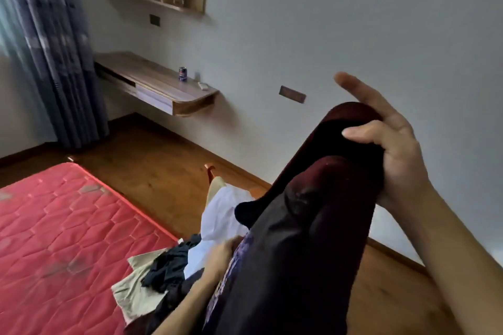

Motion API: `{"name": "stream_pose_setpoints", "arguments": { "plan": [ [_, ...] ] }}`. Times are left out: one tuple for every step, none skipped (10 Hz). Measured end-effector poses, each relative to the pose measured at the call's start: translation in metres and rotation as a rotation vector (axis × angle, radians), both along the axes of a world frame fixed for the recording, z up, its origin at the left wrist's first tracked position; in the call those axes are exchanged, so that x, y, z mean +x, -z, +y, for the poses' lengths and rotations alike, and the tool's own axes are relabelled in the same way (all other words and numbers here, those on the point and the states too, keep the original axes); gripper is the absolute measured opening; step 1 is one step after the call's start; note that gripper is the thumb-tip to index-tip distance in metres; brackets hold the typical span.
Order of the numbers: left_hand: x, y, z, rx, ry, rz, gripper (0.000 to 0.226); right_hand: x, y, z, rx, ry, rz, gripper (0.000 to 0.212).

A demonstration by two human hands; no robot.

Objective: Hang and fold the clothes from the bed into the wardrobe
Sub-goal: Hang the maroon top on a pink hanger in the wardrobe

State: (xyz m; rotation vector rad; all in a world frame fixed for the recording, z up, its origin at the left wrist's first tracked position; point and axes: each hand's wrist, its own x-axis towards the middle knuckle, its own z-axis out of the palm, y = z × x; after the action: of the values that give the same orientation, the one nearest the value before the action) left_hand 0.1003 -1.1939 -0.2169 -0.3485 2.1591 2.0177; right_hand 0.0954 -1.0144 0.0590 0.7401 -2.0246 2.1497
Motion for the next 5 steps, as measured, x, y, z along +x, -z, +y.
{"name": "stream_pose_setpoints", "arguments": {
  "plan": [
    [-0.018, 0.021, -0.002, -0.508, 0.094, 0.103, 0.054, 0.006, -0.006, 0.06, 0.277, 0.207, 0.046, 0.059],
    [-0.041, 0.022, -0.02, -0.538, -0.028, 0.116, 0.067, 0.019, -0.002, 0.127, 0.737, 0.384, 0.063, 0.049],
    [-0.044, -0.007, -0.014, -0.633, 0.008, 0.257, 0.086, 0.043, 0.014, 0.18, 1.003, 0.472, -0.061, 0.025],
    [-0.045, -0.032, 0.001, -0.755, 0.08, 0.483, 0.081, 0.07, 0.028, 0.22, 1.133, 0.503, -0.192, 0.024],
    [-0.043, -0.065, 0.02, -0.901, 0.224, 0.595, 0.065, 0.104, 0.039, 0.254, 1.273, 0.46, -0.35, 0.046]
  ]
}}
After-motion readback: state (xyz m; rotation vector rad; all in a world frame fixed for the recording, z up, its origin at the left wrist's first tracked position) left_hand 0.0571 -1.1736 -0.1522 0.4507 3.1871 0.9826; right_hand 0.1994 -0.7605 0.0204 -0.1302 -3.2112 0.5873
